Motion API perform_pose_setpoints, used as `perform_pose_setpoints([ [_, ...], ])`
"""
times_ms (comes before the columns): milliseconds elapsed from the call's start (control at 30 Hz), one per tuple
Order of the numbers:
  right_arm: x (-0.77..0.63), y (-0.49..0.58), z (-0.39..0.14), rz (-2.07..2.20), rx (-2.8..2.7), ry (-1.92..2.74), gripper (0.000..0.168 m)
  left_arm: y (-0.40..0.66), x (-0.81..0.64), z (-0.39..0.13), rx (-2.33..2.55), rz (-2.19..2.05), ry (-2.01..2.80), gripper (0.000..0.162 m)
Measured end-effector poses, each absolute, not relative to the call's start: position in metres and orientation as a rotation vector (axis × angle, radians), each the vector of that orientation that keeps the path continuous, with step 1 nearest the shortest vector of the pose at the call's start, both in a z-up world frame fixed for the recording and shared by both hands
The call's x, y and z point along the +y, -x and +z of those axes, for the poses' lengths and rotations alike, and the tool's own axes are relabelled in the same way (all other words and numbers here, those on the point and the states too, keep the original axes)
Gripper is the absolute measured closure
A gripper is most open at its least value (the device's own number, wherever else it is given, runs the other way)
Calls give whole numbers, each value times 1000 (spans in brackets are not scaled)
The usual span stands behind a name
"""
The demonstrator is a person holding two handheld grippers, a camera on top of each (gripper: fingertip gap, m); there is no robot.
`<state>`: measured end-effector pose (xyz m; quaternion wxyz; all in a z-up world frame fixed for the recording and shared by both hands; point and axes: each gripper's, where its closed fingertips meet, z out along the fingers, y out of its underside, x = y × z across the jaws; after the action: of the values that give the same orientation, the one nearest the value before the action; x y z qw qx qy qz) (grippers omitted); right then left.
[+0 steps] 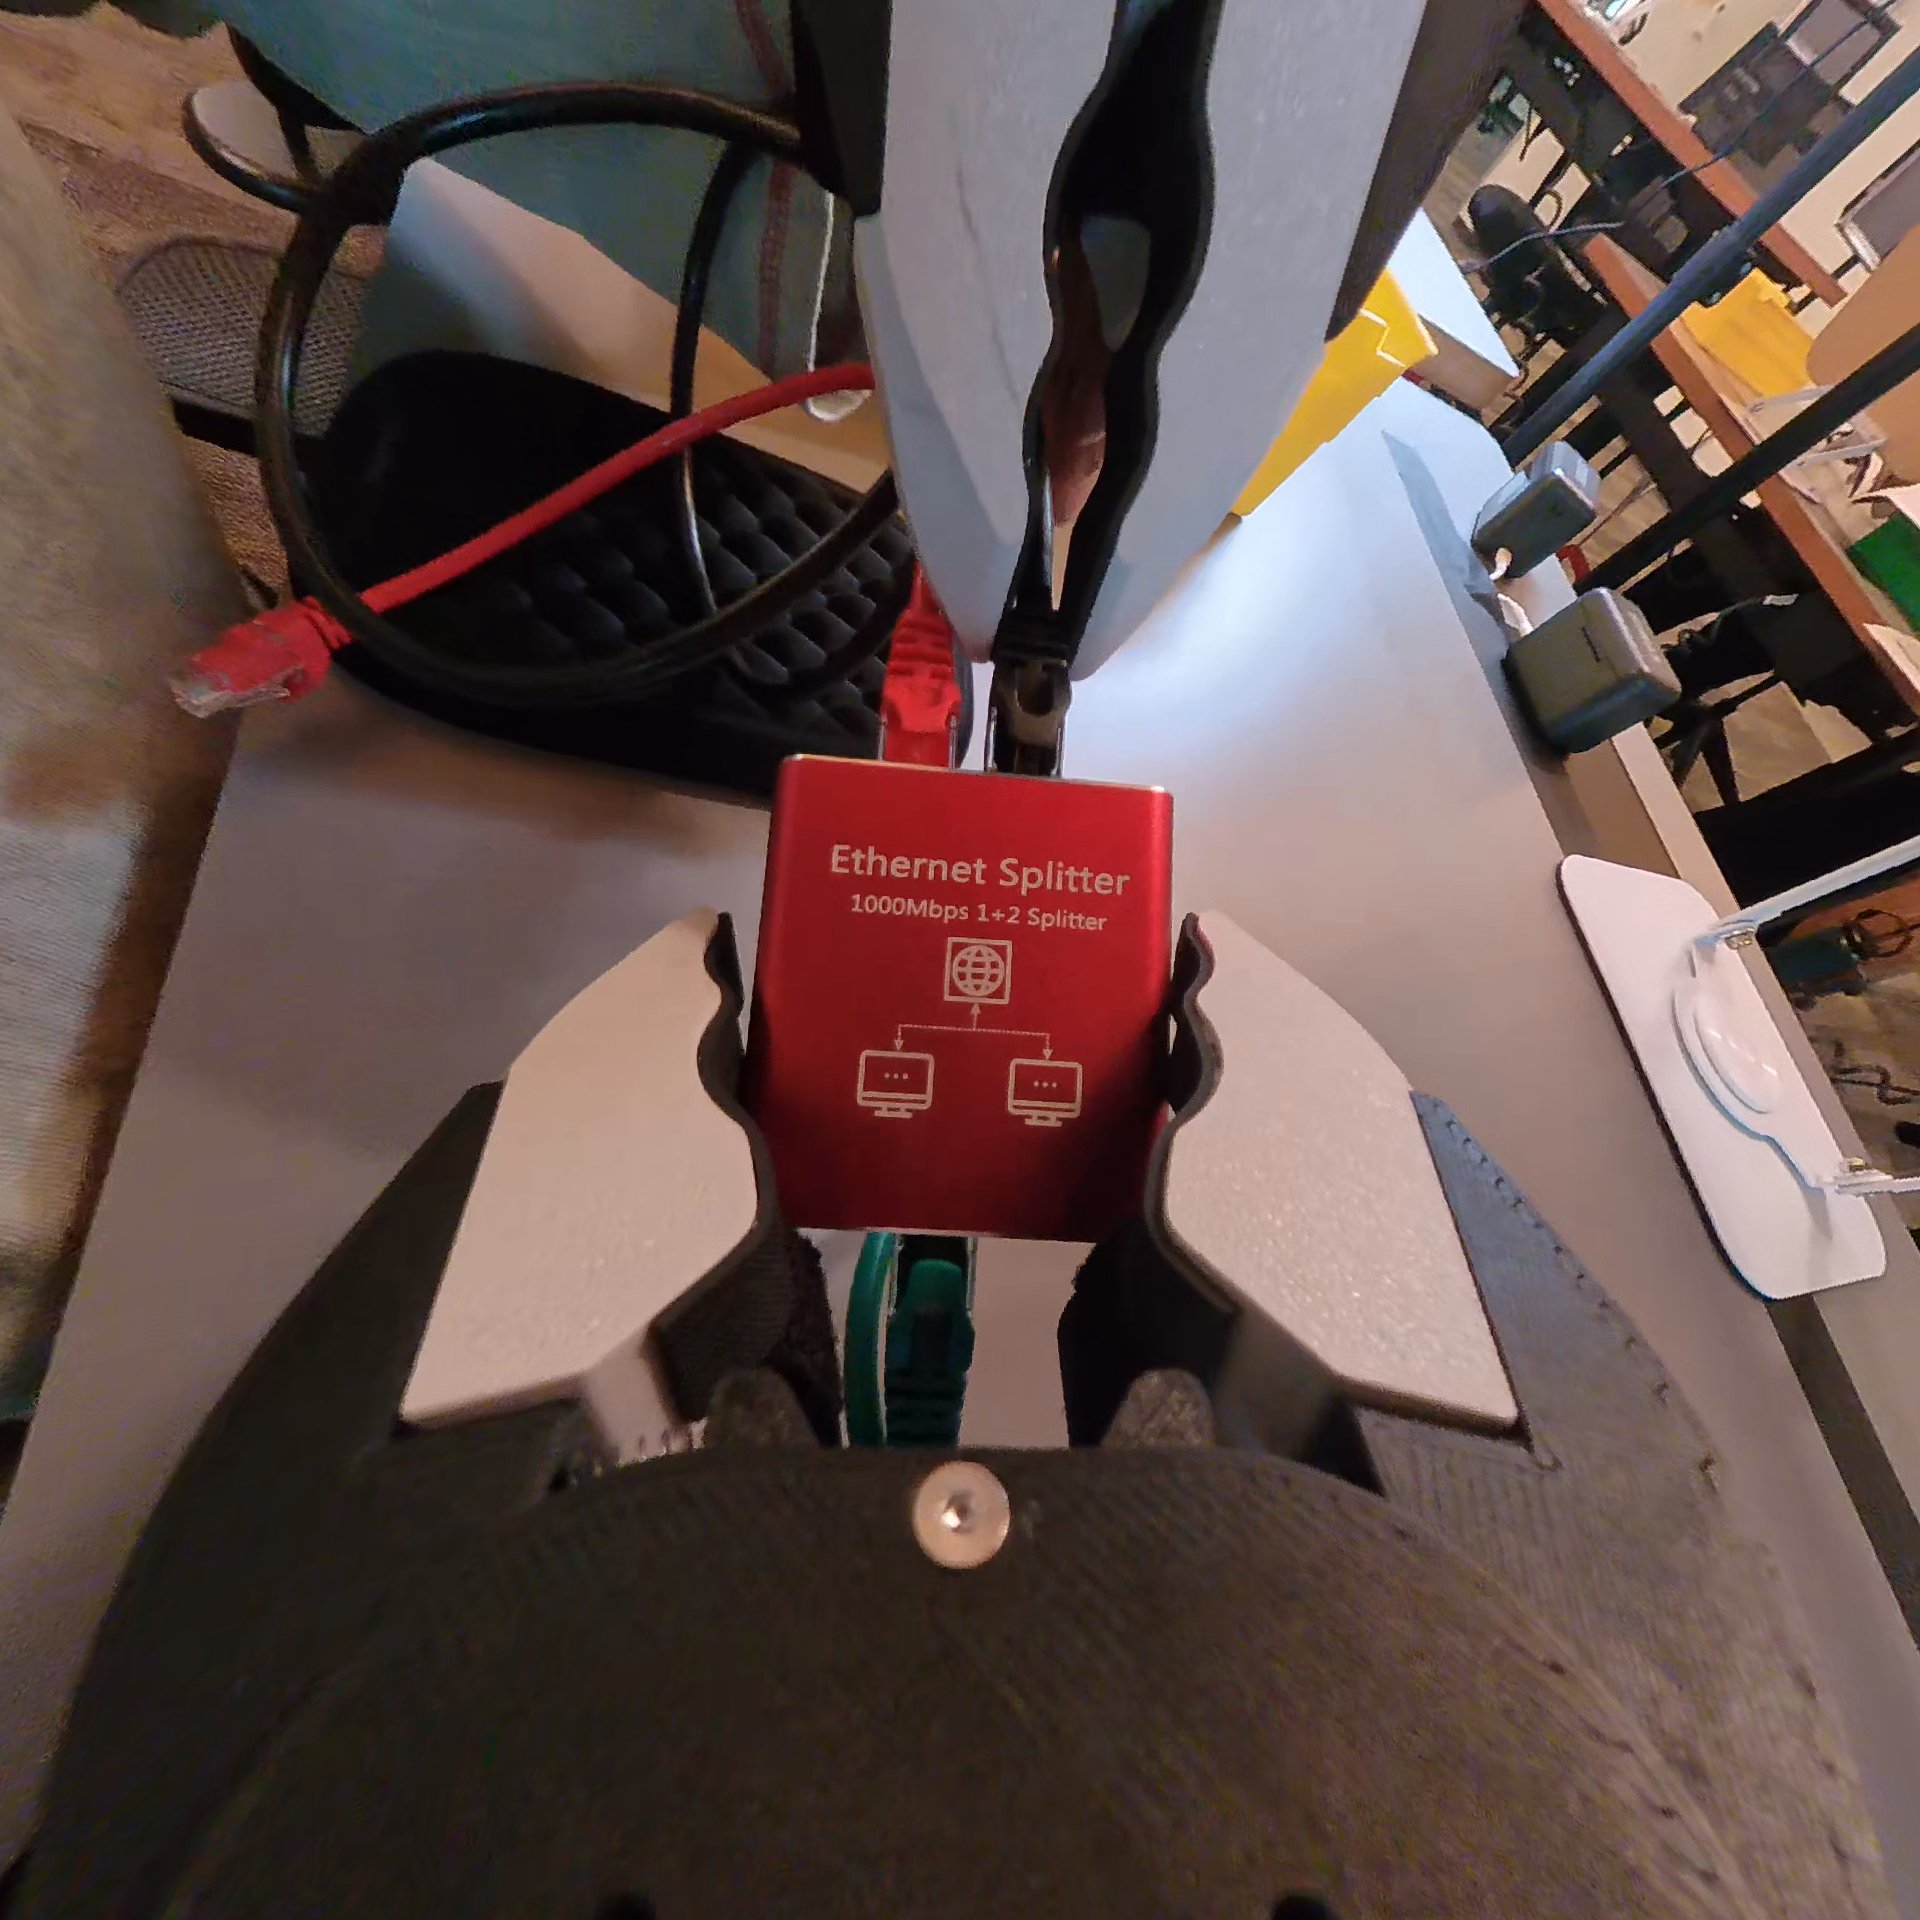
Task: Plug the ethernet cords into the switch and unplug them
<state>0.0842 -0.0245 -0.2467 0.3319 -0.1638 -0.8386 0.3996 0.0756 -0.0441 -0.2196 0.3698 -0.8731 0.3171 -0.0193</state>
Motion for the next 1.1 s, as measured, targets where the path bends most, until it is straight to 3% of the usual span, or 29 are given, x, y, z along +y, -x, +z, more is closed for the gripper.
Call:
perform_pose_setpoints([
  [333,-27,-83,-240,1012,-2171,392,88,-73,-47,-213,892,33,2228,152],
  [400,-27,-81,-228,1019,-2116,370,88,-61,-42,-190,797,175,2147,125],
  [533,-10,-78,-211,934,-2037,385,88,-36,-56,-118,516,460,1823,104],
  [667,12,-75,-190,876,-1924,426,87,-27,-105,-60,182,483,1391,103],
  [833,56,-69,-130,836,-1611,588,88,13,-157,-73,-259,418,1295,103],
  [1100,161,-109,-35,793,-1064,806,88,21,-163,-66,-346,210,1153,103],
])
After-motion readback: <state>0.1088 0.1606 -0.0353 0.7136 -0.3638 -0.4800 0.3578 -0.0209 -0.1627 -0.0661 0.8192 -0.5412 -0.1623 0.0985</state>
